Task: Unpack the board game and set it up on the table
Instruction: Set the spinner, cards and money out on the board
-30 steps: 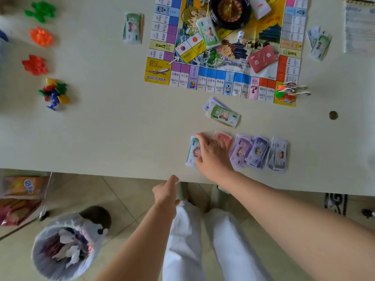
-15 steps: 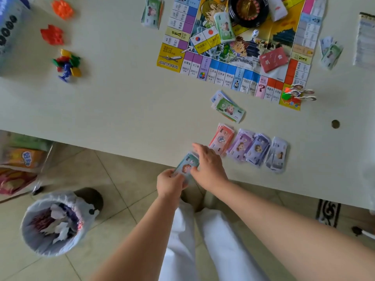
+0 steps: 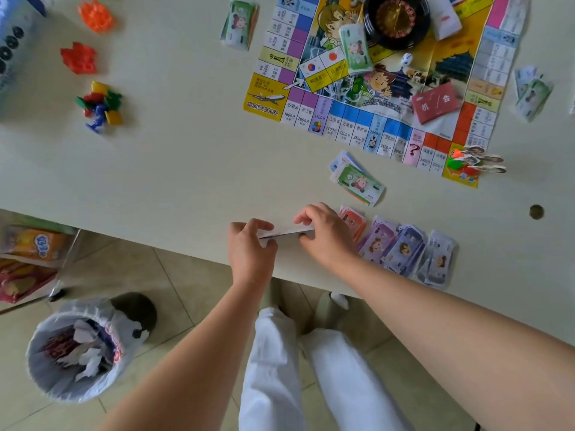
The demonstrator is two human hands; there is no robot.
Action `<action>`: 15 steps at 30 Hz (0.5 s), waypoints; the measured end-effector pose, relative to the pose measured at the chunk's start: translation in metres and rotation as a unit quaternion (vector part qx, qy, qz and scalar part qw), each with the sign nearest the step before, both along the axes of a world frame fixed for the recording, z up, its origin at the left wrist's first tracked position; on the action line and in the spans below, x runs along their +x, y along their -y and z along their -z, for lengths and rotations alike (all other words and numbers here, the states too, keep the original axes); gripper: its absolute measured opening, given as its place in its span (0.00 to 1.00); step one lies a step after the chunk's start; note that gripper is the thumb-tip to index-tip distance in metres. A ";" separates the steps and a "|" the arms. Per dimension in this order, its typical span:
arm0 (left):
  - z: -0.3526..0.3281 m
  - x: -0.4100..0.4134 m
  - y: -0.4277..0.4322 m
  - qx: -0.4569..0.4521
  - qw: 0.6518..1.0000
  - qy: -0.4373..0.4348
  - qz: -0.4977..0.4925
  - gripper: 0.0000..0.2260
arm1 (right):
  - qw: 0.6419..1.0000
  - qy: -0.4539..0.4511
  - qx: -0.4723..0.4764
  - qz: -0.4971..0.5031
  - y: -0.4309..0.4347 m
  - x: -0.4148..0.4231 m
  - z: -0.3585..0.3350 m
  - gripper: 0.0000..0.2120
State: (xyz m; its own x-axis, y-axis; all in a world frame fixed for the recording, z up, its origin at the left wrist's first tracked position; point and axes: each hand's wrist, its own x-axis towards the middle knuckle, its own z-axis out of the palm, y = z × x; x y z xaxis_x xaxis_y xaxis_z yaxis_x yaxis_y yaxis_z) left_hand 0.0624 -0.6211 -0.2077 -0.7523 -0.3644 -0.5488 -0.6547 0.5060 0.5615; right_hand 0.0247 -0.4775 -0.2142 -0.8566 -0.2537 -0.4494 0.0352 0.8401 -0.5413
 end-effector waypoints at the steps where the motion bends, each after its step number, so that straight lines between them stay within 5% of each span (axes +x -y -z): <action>1: 0.003 -0.001 0.000 0.004 1.000 0.004 -0.001 0.11 | 1.000 0.003 0.000 -0.001 0.000 0.000 0.002 0.10; 7: 0.007 -0.010 0.001 0.012 1.000 0.014 -0.002 0.09 | 0.999 0.029 -0.015 0.002 0.002 -0.005 0.004 0.03; 10: 0.002 -0.019 0.000 0.091 0.993 0.004 -0.071 0.11 | 0.992 0.087 -0.052 0.075 0.001 -0.016 -0.006 0.05; 15: -0.033 -0.042 -0.016 0.289 0.936 0.062 -0.190 0.08 | 0.893 0.285 -0.210 0.279 -0.005 -0.028 -0.033 0.05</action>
State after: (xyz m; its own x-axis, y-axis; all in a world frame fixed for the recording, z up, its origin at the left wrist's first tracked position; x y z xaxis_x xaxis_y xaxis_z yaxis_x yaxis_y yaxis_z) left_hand 0.0202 -0.6056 -0.1746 -0.5462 -0.2089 -0.8112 -0.8040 -0.1411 0.5777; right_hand -0.0037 -0.4729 -0.1814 -0.5644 -0.1088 -0.8183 0.7550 0.3328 -0.5650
